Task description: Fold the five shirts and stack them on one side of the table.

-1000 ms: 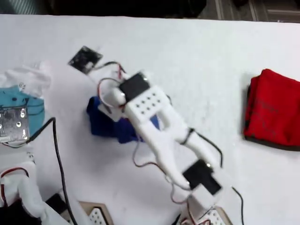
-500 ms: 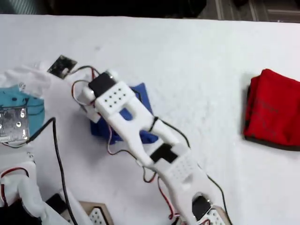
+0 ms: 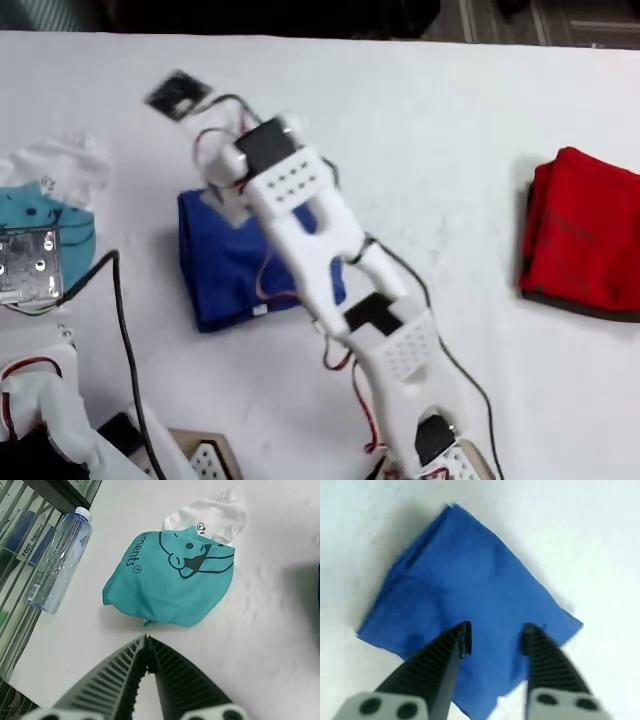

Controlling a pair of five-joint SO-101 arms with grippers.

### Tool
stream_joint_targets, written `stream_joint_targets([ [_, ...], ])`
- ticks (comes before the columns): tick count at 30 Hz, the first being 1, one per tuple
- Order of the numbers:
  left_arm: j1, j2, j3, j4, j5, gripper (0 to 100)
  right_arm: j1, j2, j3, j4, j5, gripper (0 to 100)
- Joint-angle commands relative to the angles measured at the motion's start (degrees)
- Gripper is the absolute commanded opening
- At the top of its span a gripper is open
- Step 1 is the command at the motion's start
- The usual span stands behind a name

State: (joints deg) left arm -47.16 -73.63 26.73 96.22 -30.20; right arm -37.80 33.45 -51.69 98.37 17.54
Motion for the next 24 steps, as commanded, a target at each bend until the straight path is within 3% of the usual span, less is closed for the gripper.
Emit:
stream_joint_targets([
  [1,0.66,-0.31,0.26,0.09,0.09,3,5.67,-4.53,9.32,0.40,2.37,4.1],
  [7,0.48,-0.31,2.99,-0.09,0.09,3,12.26,-14.37,28.48,0.22,3.52,1.9],
  [16,0.66,-0.31,2.99,-0.09,0.09,3,8.13,-16.31,50.73,-7.08,5.80,1.9],
  [20,0.66,-0.31,3.08,-0.09,0.09,3,3.74,-15.78,53.89,-8.57,5.80,1.9],
  [24,0.66,-0.31,3.08,-0.09,0.09,3,3.91,-18.15,49.85,-5.58,5.89,1.9],
])
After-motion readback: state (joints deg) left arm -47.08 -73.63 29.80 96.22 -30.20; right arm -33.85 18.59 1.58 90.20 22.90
